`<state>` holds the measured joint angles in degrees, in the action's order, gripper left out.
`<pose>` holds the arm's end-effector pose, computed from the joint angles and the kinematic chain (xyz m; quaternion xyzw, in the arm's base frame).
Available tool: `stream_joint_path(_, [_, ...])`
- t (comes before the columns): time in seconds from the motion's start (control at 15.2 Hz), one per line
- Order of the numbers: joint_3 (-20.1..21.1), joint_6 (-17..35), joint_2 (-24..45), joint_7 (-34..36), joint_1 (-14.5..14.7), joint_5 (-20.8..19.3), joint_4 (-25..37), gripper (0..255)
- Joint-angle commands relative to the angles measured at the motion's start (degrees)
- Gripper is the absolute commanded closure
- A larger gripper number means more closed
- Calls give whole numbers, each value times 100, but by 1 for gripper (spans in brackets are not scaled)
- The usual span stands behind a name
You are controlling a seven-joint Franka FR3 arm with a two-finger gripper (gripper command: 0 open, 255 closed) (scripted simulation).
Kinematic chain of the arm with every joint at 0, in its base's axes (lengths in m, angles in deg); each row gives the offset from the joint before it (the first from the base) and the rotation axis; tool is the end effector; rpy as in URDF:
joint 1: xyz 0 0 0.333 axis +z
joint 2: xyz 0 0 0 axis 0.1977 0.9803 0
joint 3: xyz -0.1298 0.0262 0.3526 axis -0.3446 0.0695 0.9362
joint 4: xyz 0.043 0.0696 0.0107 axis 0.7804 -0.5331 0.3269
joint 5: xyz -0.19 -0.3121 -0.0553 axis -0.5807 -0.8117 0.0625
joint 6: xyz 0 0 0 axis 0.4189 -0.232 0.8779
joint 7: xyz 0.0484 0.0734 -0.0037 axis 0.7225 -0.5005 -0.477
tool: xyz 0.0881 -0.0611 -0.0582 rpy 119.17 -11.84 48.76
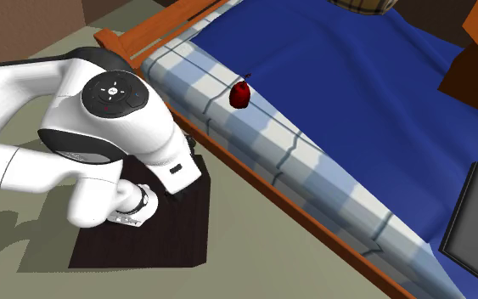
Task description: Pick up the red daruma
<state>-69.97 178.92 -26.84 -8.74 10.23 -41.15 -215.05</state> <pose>0.2297 -0.0120 0.6169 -0.9960 0.0852 -0.0172 0.0225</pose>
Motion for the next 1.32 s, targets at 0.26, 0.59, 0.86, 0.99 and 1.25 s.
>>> stream_joint_path(0.26, [479, -111, 474, 645, 114, 343, 515, 0])
stream_joint_path(0.59, [1029, -249, 1195, 1442, 196, 665, 1315, 0])
stream_joint_path(0.86, [1442, -377, 1864, 2090, 227, 820, 2083, 0])
stream_joint_path(0.99, [1643, -453, 2231, 2422, 238, 858, 2513, 0])
stream_joint_path(1.25, [2042, -638, 3041, 3113, 268, 842, 3480, 0])
